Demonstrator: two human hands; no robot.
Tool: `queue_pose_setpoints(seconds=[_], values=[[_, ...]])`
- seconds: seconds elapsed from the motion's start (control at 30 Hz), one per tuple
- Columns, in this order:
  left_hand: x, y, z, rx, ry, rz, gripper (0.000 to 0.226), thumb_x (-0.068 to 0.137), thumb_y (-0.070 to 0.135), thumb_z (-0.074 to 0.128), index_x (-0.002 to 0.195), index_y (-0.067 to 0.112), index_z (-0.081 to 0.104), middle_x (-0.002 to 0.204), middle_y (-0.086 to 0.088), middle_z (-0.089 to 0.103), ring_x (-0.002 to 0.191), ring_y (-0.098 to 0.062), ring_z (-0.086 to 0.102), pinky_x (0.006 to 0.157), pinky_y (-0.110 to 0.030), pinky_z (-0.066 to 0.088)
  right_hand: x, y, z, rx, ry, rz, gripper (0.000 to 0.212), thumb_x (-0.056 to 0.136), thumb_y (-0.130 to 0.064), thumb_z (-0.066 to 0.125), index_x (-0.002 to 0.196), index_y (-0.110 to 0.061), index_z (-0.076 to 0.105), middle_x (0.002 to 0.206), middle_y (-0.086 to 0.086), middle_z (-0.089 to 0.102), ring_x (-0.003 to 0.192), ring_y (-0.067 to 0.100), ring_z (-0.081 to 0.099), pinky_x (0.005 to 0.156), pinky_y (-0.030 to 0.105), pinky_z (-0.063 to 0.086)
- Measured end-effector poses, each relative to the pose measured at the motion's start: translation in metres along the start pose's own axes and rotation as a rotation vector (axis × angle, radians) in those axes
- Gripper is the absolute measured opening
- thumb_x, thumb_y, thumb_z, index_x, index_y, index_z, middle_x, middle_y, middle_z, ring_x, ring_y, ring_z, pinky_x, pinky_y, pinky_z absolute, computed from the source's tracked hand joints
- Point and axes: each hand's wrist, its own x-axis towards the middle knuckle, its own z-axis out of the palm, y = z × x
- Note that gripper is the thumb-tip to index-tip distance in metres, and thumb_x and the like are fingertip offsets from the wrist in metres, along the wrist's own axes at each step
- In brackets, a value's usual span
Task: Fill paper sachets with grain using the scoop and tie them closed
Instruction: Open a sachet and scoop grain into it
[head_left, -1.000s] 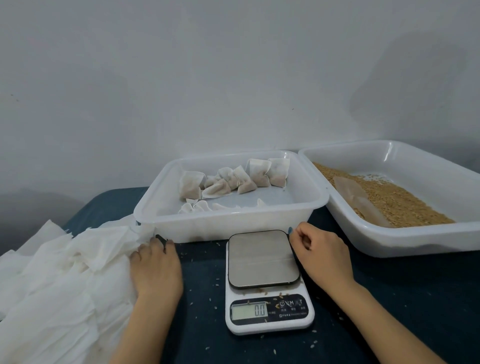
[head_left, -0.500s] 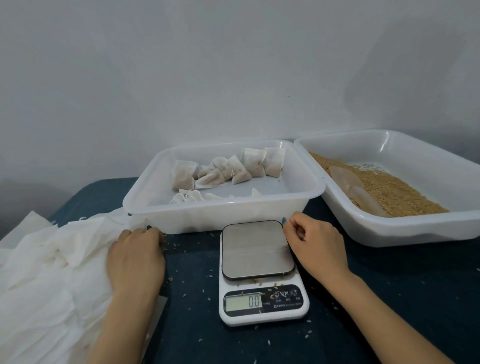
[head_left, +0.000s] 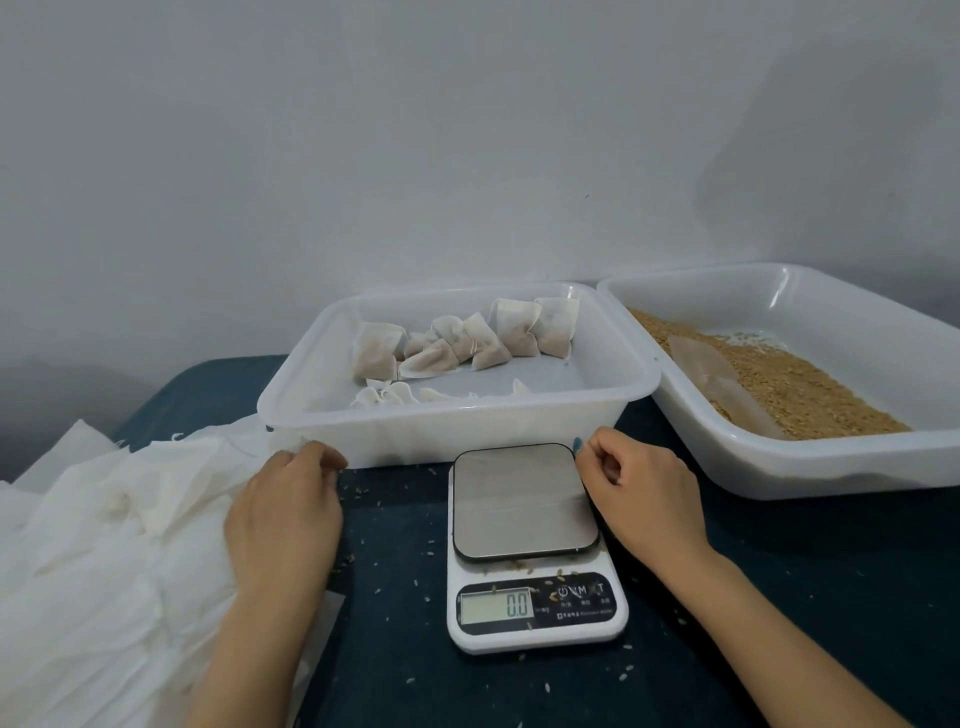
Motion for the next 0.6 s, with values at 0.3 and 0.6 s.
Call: queue_pose_setpoints(seconds=[0.3, 0.6], values=[[0.001, 0.005, 0.006, -0.458, -0.210, 0.115, 0.021, 0.087, 0.017, 0.072, 0.101, 0.031, 0.063, 0.096, 0.011, 0.066, 0.094, -0.009, 0.063, 0.078, -0.018, 0.045, 0.000, 0.000, -0.002, -0.001, 0.009, -0.001, 0.031, 0.093, -0.036, 0.056, 0.064, -0.028, 0.047, 0.049, -0.009, 0.045, 0.046, 0.008, 0.043, 0.045, 0.023, 0.023], [-0.003, 0.007, 0.006, -0.153, -0.117, 0.208, 0.008, 0.093, 0.025, 0.063, 0.085, 0.022, 0.063, 0.089, 0.007, 0.059, 0.088, -0.019, 0.056, 0.066, -0.031, 0.036, 0.000, -0.003, -0.004, 0.010, 0.011, -0.011, 0.031, 0.093, -0.035, 0.057, 0.064, -0.031, 0.046, 0.048, -0.009, 0.045, 0.046, 0.007, 0.044, 0.045, 0.023, 0.023]])
